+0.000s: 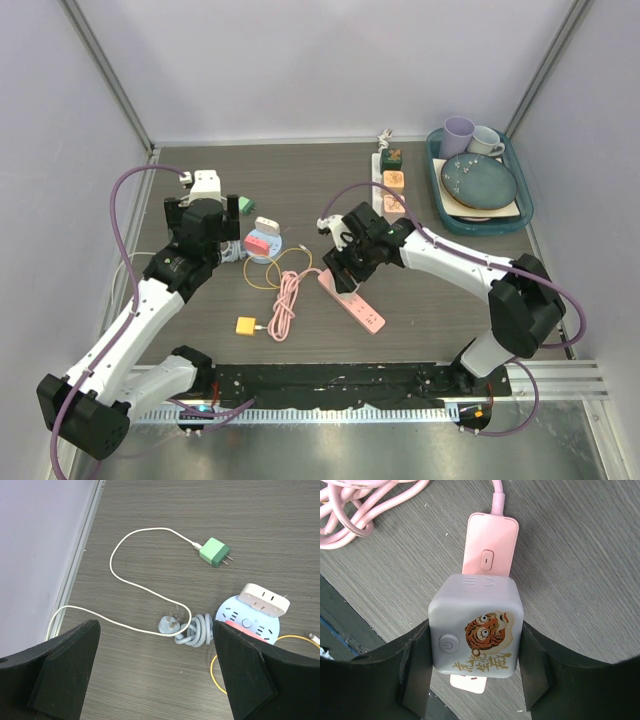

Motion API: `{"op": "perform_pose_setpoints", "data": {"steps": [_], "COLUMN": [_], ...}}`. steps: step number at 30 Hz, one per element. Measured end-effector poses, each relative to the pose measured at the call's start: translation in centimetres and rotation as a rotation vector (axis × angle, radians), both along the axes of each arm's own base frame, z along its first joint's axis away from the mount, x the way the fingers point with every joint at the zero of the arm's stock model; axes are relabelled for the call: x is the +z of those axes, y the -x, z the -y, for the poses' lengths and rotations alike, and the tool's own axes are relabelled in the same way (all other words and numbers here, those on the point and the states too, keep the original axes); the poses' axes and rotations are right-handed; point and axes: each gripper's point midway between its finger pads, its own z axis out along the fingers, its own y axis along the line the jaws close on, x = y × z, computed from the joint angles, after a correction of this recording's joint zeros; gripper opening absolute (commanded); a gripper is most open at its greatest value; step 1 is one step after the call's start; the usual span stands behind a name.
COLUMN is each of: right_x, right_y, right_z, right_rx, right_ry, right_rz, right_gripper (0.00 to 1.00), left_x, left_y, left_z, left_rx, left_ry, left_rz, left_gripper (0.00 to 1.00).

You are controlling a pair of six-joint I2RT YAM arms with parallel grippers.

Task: Insert the plug
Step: Insert the plug into the socket.

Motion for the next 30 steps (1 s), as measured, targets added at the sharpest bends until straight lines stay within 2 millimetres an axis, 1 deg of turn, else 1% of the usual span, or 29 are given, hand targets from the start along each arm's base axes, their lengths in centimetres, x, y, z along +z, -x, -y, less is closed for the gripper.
{"op": "perform_pose_setpoints", "data": {"steps": [6,10,17,25,27,30], "right_x": [-0.1,-0.7,-0.9,-0.9,-1.6,-1.8], "right_y": [0.3,0.6,0.6,0.1,0.1,0.2], "right_z": [0.0,0.5,0.4,-0.1,-0.1,-0.3], "right_rx": [-0.025,-0.041,-0.046,-0.057,-0.066,-0.071], "right_ry": [0.013,0.053,0.071,0.116,0.142,0.159], "right_rz": [0.023,0.028,0.043,0.010,-0.001,0.006], "right_gripper": [0.01,0.01,0.01,0.01,0.01,0.01], "left_x": [0.0,0.0,0.0,0.5,0.6,0.8], "left_y": [0.0,0.0,0.0,0.3,0.3,0.4], "left_z": [0.0,0.1,0.1,-0.1,-0.1,-0.2], "left_rx": [-0.001,-0.003,-0.005,-0.004,-0.004,-0.001], "left_ry": [0.000,0.002,0.003,0.010,0.010,0.011], "left_rz": [0.000,-0.001,0.000,0.019,0.022,0.030], "left_gripper": [1.00,1.00,1.00,1.00,1.00,1.00]}}
